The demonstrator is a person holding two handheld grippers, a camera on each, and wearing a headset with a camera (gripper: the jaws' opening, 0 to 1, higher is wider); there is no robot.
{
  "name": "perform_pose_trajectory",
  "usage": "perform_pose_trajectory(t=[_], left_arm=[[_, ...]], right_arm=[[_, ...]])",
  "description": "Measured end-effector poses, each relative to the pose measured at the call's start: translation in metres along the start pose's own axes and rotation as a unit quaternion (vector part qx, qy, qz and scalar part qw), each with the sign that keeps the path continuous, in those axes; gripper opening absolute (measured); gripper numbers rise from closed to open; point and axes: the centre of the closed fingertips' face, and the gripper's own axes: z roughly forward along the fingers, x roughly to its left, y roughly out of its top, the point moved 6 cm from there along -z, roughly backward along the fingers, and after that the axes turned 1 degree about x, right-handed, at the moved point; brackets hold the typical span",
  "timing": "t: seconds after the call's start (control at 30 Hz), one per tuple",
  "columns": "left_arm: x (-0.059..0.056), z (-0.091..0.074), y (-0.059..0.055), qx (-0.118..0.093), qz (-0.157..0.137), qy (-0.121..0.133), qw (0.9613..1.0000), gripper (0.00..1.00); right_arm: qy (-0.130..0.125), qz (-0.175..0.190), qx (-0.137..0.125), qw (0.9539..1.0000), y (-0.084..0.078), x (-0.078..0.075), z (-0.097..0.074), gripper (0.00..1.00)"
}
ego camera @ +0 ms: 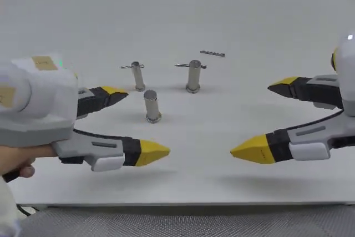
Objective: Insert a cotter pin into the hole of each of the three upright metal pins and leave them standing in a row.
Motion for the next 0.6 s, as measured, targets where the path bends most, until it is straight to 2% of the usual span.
perform_pose_trajectory(t=[0.13, 0.3, 0.6], left_arm=[[0.000, -0.004, -0.002, -0.006, -0.003, -0.010, 0.9999, 0.99], [0.001, -0.007, 0.000, -0.013, -0.008, -0.012, 0.9998, 0.99], [-0.004, -0.010, -0.006, -0.006, -0.010, -0.022, 0.9997, 0.99]], right_arm=[[-0.006, 0.003, 0.001, 1.0000, 0.004, -0.004, -0.003, 0.98], [-0.014, -0.011, 0.009, 0.9998, 0.012, -0.013, -0.009, 0.98], [-0.036, -0.047, 0.029, 0.9978, 0.043, -0.053, -0.017, 0.93]])
